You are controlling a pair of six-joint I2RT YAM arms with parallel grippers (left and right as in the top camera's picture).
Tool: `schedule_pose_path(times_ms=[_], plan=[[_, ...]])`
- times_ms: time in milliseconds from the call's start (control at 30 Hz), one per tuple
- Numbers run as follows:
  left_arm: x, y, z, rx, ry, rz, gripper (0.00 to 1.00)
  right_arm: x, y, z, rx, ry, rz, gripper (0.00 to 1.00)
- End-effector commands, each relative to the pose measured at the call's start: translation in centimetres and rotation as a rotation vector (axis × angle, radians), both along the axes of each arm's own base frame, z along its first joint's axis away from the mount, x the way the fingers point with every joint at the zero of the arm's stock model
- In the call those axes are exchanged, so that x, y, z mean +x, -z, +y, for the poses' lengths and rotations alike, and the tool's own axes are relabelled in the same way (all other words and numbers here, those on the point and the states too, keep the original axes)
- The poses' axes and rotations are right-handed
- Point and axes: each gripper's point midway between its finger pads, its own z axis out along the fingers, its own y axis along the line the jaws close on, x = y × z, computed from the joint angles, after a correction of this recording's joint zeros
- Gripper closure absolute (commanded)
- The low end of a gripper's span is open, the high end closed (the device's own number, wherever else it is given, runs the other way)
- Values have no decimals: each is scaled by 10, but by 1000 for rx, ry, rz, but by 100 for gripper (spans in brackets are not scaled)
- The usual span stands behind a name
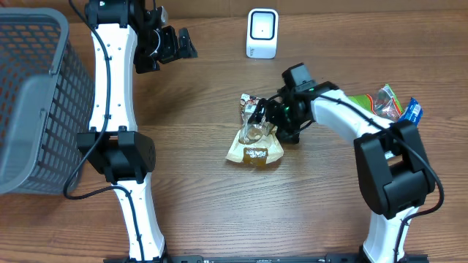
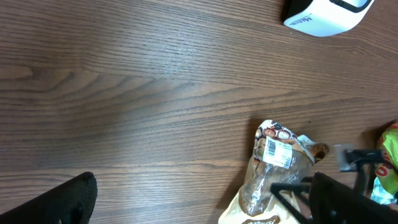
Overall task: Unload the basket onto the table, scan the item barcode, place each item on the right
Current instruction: 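Drag the mushroom bag right and set it down mid-table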
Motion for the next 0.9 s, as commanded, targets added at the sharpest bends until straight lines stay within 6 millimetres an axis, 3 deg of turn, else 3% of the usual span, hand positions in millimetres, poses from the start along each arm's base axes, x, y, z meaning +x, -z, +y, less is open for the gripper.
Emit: schedule_pose_path(times_ms=[0,33,67,133,200,300,433,600,767,867], plan=[[1,-6,-2,4,-4,-17,0,-14,1,10,-2,70,71,1],[1,-6,-2,4,-4,-17,0,-13,3,12,-12,78,62,4],[1,-6,-2,4,-4,-17,0,-11,4,12,-25,95,61,14],[1,-6,-2,4,-4,-17,0,-8,7,9,-49,137,63,50],[1,-6,-2,4,-4,-17,0,-5,7,8,-57,144,48,76],[1,-6,-2,4,-4,-17,0,-1,6,8,-53,140,28,96],[1,-6,-2,4,-4,-17,0,5,0,13,-7,62,-38,96],[1,-6,-2,4,-4,-17,0,14,-32,19,137,-147,-203,96],[1,-6,-2,4,-4,-17,0,3,-55,-11,89,-329,-328,96],[1,-6,-2,4,-4,-17,0,-7,-46,-43,-80,-367,-307,96]])
